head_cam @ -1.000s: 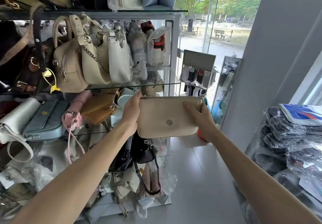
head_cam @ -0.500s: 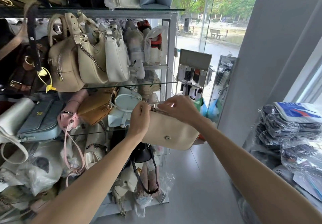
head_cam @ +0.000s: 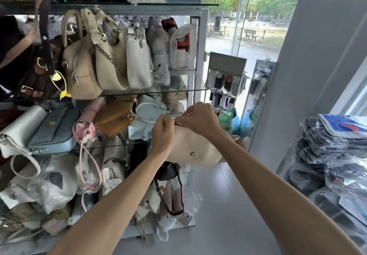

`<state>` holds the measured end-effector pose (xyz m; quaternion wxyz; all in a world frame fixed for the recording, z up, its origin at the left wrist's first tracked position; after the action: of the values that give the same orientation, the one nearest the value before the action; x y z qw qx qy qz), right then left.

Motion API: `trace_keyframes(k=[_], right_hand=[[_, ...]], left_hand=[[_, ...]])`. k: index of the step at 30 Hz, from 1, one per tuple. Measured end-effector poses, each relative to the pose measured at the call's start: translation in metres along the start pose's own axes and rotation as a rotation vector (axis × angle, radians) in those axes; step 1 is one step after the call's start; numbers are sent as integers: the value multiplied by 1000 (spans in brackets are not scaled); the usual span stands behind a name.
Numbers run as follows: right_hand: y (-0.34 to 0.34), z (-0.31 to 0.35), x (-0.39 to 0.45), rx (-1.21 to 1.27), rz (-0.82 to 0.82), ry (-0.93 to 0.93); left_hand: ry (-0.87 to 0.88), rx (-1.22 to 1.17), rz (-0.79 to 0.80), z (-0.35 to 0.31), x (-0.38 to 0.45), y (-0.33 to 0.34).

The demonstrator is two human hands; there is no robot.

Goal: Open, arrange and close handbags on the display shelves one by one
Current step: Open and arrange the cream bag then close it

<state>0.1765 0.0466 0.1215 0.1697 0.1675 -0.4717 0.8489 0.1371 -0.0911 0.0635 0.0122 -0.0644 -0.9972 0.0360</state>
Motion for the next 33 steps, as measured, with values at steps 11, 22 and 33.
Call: trace_keyframes(k=[11,22,33], right_hand=[[-44,-102,-33,-62,17,266],[-27,-97,-29,-54,347,31],[-8,-54,-23,51,520,-263]], left_hand=[[-21,-36,-132,9,23,-46],[20,30,-6,10,25,-36],[43,-15,180,-2,17,-14]])
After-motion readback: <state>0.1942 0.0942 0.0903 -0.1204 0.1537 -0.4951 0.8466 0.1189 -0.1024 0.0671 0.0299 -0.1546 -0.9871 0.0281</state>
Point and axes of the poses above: each hand's wrist, its own x-axis towards the middle knuckle, its own y-axis out of the palm, z = x × y, the point moved 5 cm from there along x, towards the middle knuckle, and after that the axes turned 15 degrees about -y, right-handed, at the moved point
